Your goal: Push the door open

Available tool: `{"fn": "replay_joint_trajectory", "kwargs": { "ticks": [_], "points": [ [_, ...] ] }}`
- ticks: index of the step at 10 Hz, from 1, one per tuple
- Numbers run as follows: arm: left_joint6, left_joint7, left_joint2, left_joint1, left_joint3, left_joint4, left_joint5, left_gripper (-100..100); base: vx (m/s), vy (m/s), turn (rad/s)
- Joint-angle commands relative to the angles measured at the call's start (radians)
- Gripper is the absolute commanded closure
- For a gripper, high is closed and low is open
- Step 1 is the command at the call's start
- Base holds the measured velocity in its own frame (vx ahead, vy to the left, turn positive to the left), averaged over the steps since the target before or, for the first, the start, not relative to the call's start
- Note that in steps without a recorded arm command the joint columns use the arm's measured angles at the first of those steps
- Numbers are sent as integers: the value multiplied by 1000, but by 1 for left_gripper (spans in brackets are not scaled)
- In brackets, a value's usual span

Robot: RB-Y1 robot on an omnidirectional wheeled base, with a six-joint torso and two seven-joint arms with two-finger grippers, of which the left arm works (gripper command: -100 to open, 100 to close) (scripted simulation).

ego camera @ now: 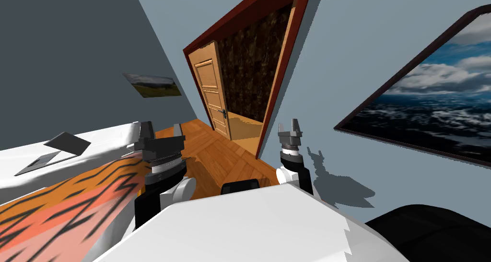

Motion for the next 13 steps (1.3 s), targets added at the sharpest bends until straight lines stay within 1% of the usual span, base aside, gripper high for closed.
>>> {"fn": "replay_joint_trajectory", "kwargs": {
  "ticks": [1,6,13],
  "points": [
    [4,-2,9,0,-9,10,-1,-100,134,41,-43],
    [20,-9,43,2,-47,54,-3,-100,238,88,-51],
    [50,-24,94,4,-120,136,-9,-100,182,120,-67]
  ]
}}
